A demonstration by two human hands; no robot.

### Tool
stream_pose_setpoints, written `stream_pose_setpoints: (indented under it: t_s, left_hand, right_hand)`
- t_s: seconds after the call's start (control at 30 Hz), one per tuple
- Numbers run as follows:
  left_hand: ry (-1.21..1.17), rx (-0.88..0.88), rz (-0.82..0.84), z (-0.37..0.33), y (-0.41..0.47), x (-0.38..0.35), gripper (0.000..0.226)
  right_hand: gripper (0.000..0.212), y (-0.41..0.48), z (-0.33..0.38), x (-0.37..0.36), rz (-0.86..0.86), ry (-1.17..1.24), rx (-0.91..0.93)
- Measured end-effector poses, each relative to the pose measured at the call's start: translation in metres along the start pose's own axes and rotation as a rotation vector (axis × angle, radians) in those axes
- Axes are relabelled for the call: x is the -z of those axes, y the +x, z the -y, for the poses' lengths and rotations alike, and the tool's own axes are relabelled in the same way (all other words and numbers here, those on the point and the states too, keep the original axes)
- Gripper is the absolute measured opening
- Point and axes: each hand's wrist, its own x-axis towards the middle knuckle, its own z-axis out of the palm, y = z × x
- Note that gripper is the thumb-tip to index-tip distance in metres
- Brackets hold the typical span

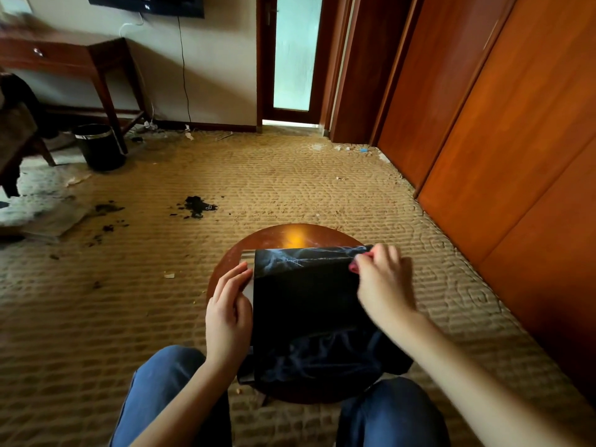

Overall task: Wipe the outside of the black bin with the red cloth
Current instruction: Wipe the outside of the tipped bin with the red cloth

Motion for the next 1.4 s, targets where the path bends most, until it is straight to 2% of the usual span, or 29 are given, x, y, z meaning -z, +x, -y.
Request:
stream_pose_setpoints:
  t_s: [0.07,0.17,0.23,0.3,0.4,0.5,0.57,0.67,0.77,0.87,0.97,1.03,1.1,1.17,1.27,1.33,1.4]
  left_hand:
    - [-0.001,-0.007,-0.007,0.002,0.0,0.0,0.044]
    - [0.002,-0.008,-0.004,0.005,0.002,0.001,0.04]
    - [0.007,-0.011,0.008,0.005,0.001,0.002,0.039]
    - [0.015,-0.018,0.019,0.003,-0.001,0.004,0.043]
    - [0.01,0.012,0.016,0.002,0.0,0.002,0.045]
    - [-0.006,0.04,0.007,0.002,0.002,0.0,0.044]
    - [-0.022,0.049,-0.007,0.0,0.003,-0.001,0.042]
    - [-0.032,0.048,-0.028,0.0,0.003,-0.001,0.042]
    - [-0.036,0.017,-0.033,0.0,0.003,0.0,0.042]
    - [-0.037,-0.007,-0.015,0.001,0.0,0.002,0.042]
    - [-0.011,-0.025,0.003,0.001,-0.004,0.004,0.044]
    - [-0.007,-0.012,0.006,0.0,-0.004,0.003,0.043]
    - [-0.014,0.006,0.001,-0.002,-0.003,0.002,0.043]
    - [-0.026,0.02,-0.006,-0.002,-0.003,0.001,0.044]
    - [-0.033,0.033,-0.009,-0.001,-0.004,0.0,0.043]
    - [-0.029,0.022,-0.013,0.0,-0.003,0.0,0.043]
    - [-0.021,0.006,-0.012,0.002,-0.002,0.001,0.044]
  right_hand:
    - [0.022,-0.008,0.056,-0.001,-0.082,0.06,0.126]
    - [0.029,-0.026,0.127,0.004,-0.152,0.186,0.284]
    - [0.027,-0.03,0.129,0.005,-0.14,0.194,0.358]
    - [0.03,-0.025,0.093,0.004,-0.11,0.18,0.401]
    - [0.049,-0.01,0.013,0.001,-0.004,0.089,0.201]
    - [0.049,0.003,-0.036,0.013,0.125,-0.025,0.024]
    - [0.044,0.008,-0.027,0.013,0.173,-0.054,0.003]
    - [0.043,-0.001,0.037,0.01,0.107,-0.033,0.073]
    - [0.021,-0.016,0.105,0.006,-0.044,0.1,0.25]
    - [0.032,-0.025,0.124,0.014,-0.039,0.197,0.365]
    - [0.042,-0.02,0.071,0.007,-0.045,0.185,0.394]
    - [0.053,-0.01,0.015,0.008,0.052,0.112,0.242]
    - [0.053,-0.001,-0.036,0.015,0.129,-0.005,0.079]
    - [0.048,0.002,-0.052,0.017,0.131,-0.043,-0.011]
    - [0.036,0.001,-0.007,0.019,0.181,0.006,-0.003]
    - [0.03,-0.005,0.045,0.016,0.118,0.092,0.098]
    - [0.033,-0.016,0.092,0.015,0.059,0.17,0.222]
